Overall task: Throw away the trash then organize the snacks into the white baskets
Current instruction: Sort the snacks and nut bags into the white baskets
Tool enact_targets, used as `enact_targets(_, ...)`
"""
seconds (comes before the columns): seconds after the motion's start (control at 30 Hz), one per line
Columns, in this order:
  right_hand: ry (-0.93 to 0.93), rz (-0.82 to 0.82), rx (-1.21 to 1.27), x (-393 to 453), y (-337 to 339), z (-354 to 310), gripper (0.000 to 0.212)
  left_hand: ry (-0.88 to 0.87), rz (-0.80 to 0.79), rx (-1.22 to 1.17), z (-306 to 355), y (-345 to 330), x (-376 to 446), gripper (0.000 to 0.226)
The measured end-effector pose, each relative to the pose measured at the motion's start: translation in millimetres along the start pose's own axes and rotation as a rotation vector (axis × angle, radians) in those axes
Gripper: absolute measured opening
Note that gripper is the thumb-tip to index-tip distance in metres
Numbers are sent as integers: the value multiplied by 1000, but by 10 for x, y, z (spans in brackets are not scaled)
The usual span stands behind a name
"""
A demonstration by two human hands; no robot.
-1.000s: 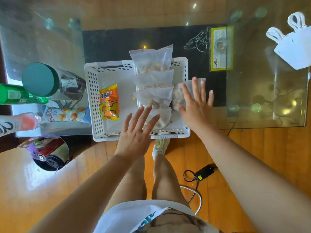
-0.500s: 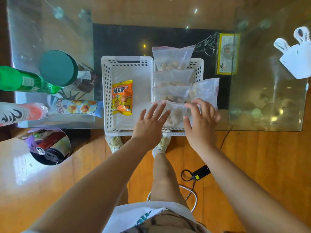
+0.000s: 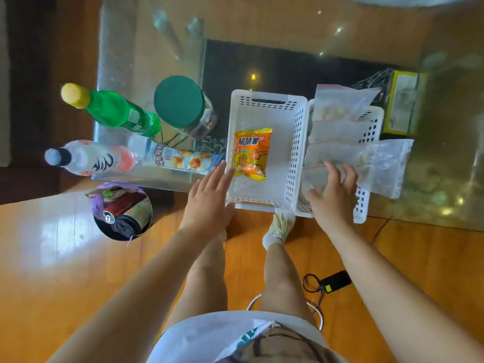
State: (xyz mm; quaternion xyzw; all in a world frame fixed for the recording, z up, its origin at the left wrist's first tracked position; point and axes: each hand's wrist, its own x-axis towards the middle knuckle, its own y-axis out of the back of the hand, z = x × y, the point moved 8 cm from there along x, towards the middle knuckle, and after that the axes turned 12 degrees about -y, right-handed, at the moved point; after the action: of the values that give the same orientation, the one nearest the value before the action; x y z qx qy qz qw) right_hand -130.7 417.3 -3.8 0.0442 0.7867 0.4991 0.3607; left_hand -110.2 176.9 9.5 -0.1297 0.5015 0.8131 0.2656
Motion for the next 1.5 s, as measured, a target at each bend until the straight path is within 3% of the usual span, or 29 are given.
enact_targets(0.2, 236, -20, 76, -294, -149, -1080, 55, 167, 488, -66, -865, 1053, -628, 60)
enact_targets(0.3, 346, -81, 133, -407, -340, -1636, 38, 289, 764, -13, -1313, 1528, -968, 62)
enact_targets(0.37, 419, -125, 85, -492, -586, -1947, 28, 383, 841, 4, -1621, 1689, -1107, 67)
enact_targets(0.5, 473, -241, -120, -593, -1246, -2240, 27, 473, 708, -245, -2136, 1581, -1008, 75)
enact_targets(0.63, 444, -403, -473, -562, -1866, -2149, 29, 426, 587, -323, -2295, 1418, -850, 62)
enact_targets(0.77, 446, -452, -654, -507, -2161, -2077, 39, 394, 602, -416, -2300, 1300, -801, 43)
enact_targets(0.93, 564, -360, -733, -551, -2153, -2108, 39, 395, 686, -480, -2293, 1278, -809, 25)
enact_targets(1.03, 573, -333, -634, -678, -2038, -2121, 35, 406, 680, -505, -2286, 1260, -803, 24)
enact_targets(1.17, 557, -430, -309, -923, -1838, -2085, 34, 408, 662, -502, -2266, 1231, -796, 23)
enact_targets(1.3, 559, -396, -46, -1094, -1430, -1944, 33, 395, 658, -488, -2164, 1180, -768, 25)
enact_targets(1.37, 554, -345, 80, -1133, -1167, -1771, 31, 400, 659, -497, -2100, 1128, -744, 25)
enact_targets(1.5, 472, -92, 259, -979, -633, -1292, 30, 398, 632, -508, -1916, 991, -646, 26)
